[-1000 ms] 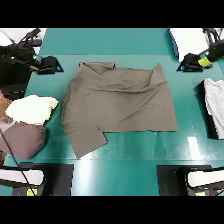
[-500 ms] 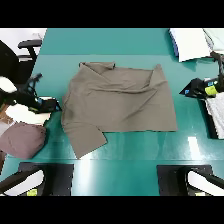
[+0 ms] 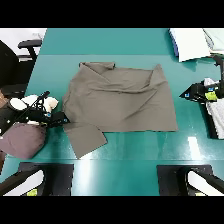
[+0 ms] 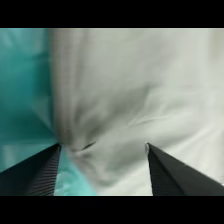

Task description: Fold the shirts.

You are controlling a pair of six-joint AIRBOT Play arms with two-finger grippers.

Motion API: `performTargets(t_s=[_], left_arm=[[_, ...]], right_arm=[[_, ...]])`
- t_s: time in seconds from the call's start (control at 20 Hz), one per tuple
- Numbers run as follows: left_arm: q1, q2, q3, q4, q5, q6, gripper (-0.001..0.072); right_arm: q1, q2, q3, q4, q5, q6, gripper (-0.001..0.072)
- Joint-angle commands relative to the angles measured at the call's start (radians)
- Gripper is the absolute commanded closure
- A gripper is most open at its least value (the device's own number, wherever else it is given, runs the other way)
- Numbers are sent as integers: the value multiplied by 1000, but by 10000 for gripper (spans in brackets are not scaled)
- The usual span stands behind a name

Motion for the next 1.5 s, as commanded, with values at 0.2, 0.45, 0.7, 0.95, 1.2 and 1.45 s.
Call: performTargets(t_s=[0.2, 0.45, 0.7, 0.95, 1.2, 1.45], left_arm=[[0, 11, 26, -69, -7, 25, 684], [0, 97, 103, -69, -11, 25, 683], [0, 103, 112, -70, -16, 25, 683], [0, 103, 112, -71, -18, 25, 682], [0, 155, 179, -70, -55, 17, 684], [0, 323, 581, -69, -70, -10, 683]], right_arm=[[-145, 3, -89, -10, 90, -43, 325], [-400, 2, -400, -48, 14, -44, 196], [-422, -58, -562, 107, -84, -117, 280], [-235, -156, -565, 200, -250, -123, 391], [-140, -71, -430, 200, -259, -124, 697], [-122, 155, -6, 198, -179, -123, 698]])
